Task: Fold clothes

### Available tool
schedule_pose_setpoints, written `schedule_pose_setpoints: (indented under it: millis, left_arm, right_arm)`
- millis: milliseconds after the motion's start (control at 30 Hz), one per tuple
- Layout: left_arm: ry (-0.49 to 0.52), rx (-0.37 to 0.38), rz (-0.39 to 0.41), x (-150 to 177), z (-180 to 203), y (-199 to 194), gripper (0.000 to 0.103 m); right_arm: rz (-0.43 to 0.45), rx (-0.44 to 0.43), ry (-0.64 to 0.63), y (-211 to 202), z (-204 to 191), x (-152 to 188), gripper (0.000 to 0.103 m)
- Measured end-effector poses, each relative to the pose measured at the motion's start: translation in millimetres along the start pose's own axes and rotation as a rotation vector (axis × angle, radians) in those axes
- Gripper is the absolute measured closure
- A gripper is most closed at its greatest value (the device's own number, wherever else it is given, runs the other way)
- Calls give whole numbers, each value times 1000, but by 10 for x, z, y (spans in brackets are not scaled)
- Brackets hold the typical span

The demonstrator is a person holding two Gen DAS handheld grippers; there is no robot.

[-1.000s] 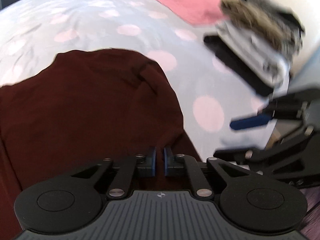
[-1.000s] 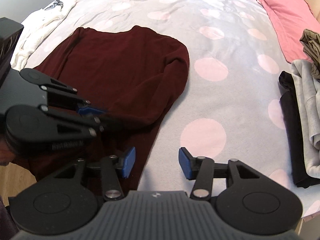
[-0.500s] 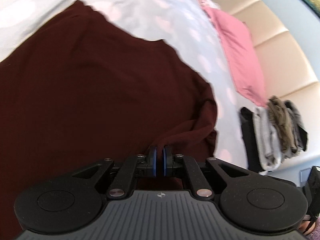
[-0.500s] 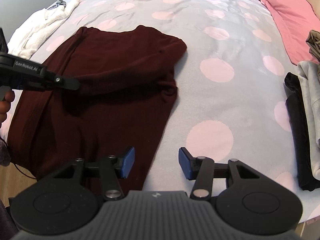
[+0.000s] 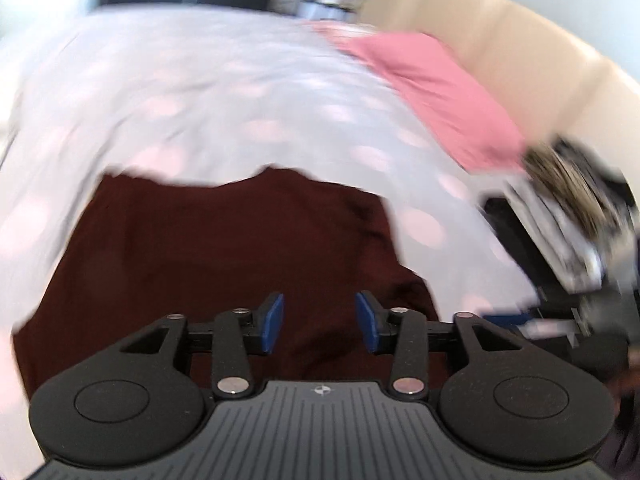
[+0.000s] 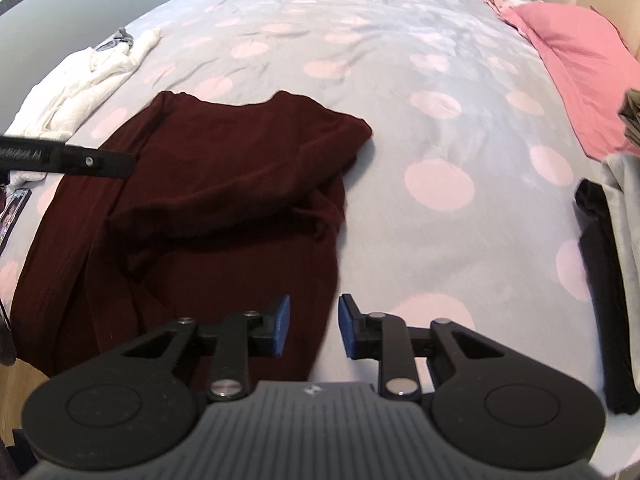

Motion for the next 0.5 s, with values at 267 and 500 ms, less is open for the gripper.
schedule_pose_setpoints:
  millis: [267, 500]
  left_arm:
    - [261, -15, -22, 87, 504, 419, 69]
    - [247, -11, -74, 159, 418, 674, 97]
  right_arm:
    - [-9, 1, -3, 113, -19, -89, 73]
    - [48, -19, -55, 198, -105, -214, 73]
Point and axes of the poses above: each gripper's, at about its wrist camera, not at the fingertips, and y roughly the way its jaws point, z to its right, x to its underside, the point moved 10 cm from there along y, roughly the way its jaws point, and after that the axes turned 3 degrees about z, right-handed, at the moved point
